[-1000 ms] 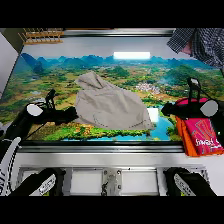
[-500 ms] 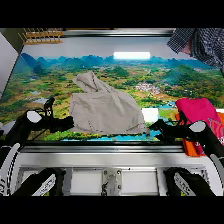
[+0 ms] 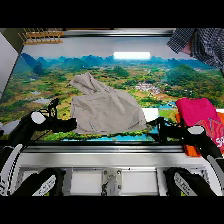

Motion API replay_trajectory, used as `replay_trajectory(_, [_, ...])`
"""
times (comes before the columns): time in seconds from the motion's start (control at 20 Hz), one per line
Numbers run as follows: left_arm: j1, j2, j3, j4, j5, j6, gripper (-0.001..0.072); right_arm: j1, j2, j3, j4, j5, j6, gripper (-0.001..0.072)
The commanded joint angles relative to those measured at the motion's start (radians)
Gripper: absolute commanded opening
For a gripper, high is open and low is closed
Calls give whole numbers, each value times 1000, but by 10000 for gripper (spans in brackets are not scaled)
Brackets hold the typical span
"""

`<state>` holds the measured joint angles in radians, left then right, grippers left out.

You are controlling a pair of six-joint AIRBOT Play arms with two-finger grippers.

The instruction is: Fold the clothes and pants, and hang the long-sleeved shirts on hangers.

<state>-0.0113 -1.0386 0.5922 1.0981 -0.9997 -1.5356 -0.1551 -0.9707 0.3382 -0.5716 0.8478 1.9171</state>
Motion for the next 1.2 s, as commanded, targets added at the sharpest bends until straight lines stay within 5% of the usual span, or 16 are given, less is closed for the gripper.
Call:
replay_trajectory(0.0, [1,1,0,1,4,-1,5,16,-53,-3,51,-29,20,608])
replay_trajectory(0.15, [1,1,0,1,3,-1,5,28,-93,-3,98,-85,11,590])
replay_trajectory(0.25, [1,1,0,1,5,-1,5,28,-95,0,134,-120,-91,191])
replay_trajectory(0.3, [1,1,5,2,5,-1,5,27,-95,7,150,-127,-146,86])
replay_trajectory(0.4, [8,5,61,8,-6,-1,5,26,-84,61,146,-115,-287,21])
replay_trajectory(0.55, [65,81,257,0,-36,-2,5,23,-32,263,42,-5,-427,20])
replay_trajectory(0.8, [124,286,707,0,-31,-2,4,24,56,812,-359,311,-428,19])
replay_trajectory(1.15, [44,496,1005,0,47,-45,5,24,206,1241,-394,493,-398,19])
